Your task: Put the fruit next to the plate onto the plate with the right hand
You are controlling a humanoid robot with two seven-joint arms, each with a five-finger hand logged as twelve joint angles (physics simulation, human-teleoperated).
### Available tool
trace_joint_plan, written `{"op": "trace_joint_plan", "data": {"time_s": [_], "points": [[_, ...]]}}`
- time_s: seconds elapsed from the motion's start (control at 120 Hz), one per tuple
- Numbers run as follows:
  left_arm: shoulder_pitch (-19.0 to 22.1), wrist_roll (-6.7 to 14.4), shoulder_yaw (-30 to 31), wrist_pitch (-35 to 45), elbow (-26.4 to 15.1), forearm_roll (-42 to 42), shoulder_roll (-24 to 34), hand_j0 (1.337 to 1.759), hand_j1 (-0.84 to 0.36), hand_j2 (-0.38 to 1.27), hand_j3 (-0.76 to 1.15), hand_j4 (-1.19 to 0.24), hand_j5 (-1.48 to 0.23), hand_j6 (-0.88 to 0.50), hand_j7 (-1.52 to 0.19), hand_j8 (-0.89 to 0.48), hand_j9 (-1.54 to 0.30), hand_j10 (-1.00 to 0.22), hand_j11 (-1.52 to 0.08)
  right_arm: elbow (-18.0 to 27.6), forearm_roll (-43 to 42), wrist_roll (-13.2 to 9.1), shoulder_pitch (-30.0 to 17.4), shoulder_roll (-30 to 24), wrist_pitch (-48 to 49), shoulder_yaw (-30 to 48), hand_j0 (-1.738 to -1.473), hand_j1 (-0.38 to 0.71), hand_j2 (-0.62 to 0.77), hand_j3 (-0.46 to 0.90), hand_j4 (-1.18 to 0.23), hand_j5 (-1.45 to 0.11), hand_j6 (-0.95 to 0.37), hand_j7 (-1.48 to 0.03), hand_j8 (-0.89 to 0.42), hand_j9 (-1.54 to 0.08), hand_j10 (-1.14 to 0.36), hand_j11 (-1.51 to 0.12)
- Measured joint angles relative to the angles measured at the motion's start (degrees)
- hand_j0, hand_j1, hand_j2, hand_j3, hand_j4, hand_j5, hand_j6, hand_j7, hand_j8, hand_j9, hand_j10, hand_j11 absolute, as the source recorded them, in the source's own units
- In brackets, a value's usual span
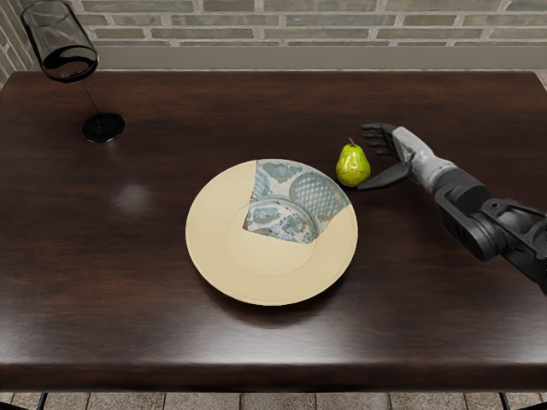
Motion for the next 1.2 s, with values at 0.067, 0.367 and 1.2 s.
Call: {"op": "trace_joint_plan", "data": {"time_s": [0.067,0.367,1.2], "points": [[0.02,0.0,0.0,0.0,-0.01,0.0,0.0,1.658,0.35,0.0,0.0,0.0,0.0,0.0,0.0,0.0,0.0,0.0,0.0,-0.05,-0.07,0.0,0.11,0.39,-0.09,-0.19,-1.658,-0.04,-0.05,0.0,-0.26,-0.33,-0.26,-0.33,-0.26,-0.33,-0.26,-0.33],[0.04,0.0,0.0,0.0,-0.01,0.0,0.0,1.658,0.35,0.0,0.0,0.0,0.0,0.0,0.0,0.0,0.0,0.0,0.0,-3.31,-1.34,-0.03,0.35,4.19,-0.24,-0.38,-1.658,0.0,-0.06,0.0,-0.29,-0.38,-0.29,-0.38,-0.29,-0.38,-0.29,-0.38],[0.03,0.0,0.0,0.0,-0.01,0.0,0.0,1.658,0.35,0.0,0.0,0.0,0.0,0.0,0.0,0.0,0.0,0.0,0.0,-2.16,-1.05,-0.15,0.65,2.94,3.03,0.0,-1.655,0.17,0.16,0.0,-0.56,-0.72,-0.44,-0.74,-0.44,-0.73,-0.42,-0.73]]}}
